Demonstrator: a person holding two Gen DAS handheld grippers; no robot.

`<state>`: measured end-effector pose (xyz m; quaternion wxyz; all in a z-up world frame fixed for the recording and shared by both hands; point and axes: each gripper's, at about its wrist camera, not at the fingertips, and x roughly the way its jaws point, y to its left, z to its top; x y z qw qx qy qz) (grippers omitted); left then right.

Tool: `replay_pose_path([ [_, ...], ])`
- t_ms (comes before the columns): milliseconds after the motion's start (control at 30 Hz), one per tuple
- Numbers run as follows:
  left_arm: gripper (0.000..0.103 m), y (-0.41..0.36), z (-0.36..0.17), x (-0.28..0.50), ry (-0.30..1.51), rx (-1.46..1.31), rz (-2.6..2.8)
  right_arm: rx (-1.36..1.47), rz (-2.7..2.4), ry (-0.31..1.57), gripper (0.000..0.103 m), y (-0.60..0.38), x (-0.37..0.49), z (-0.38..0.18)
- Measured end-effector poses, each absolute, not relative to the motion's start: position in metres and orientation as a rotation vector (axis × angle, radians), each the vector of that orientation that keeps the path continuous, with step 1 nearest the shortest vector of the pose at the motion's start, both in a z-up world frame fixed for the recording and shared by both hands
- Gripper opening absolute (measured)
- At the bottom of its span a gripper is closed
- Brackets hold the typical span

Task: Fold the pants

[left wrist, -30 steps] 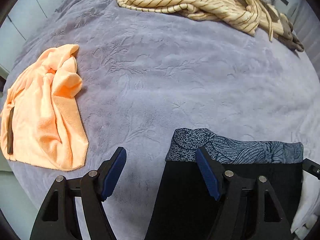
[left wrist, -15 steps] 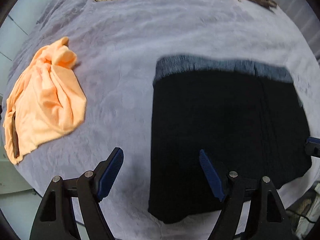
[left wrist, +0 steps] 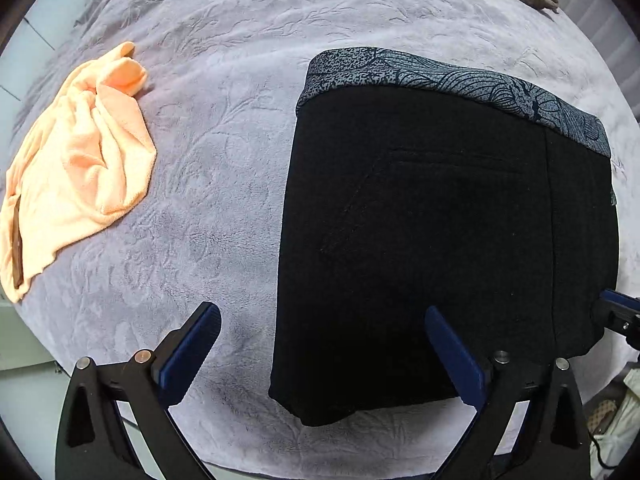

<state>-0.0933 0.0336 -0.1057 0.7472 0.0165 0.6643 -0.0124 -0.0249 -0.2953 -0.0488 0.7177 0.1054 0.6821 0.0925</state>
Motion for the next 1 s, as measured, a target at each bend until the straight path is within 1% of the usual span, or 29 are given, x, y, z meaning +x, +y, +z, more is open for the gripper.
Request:
replay_pose_path([
  [133,0.102,0.032,-0.108,-0.094,1.450,0.043,-0.046,0.230,0.175,1.514,0.033,-0.282,-0.021,-0.051],
  [167,0.102,0.031,-0.108,-0.094,1.447,0.053,-0.051,0.236,0.172,1.515,0.036,-0.281,-0.021,-0.051],
  [233,0.102,0.031,-0.107,-0.091,1.442,0.073,-0.058,0.247,0.161,1.520,0.039,-0.279,-0.019,-0.050],
  [300,0.102,0.029,-0.106,-0.091,1.437,0.085,-0.063,0.248,0.153,1.523,0.044,-0.276,-0.018,-0.047],
  [367,0.102,0.026,-0.106,-0.093,1.433,0.088,-0.065,0.255,0.141,1.529,0.054,-0.273,-0.017,-0.043],
  [433,0.102,0.027,-0.106,-0.093,1.436,0.084,-0.069,0.244,0.115,1.525,0.059,-0.271,-0.017,-0.038],
  [567,0.102,0.027,-0.105,-0.094,1.435,0.094,-0.080,0.284,0.079,1.527,0.065,-0.274,-0.023,-0.033],
  [767,0.102,0.031,-0.089,-0.096,1.431,0.109,-0.089,0.297,0.048,1.537,0.073,-0.277,-0.031,-0.029],
  [1000,0.102,0.010,-0.074,-0.115,1.405,0.113,-0.085,0.261,0.059,1.480,0.078,-0.285,-0.030,-0.009],
])
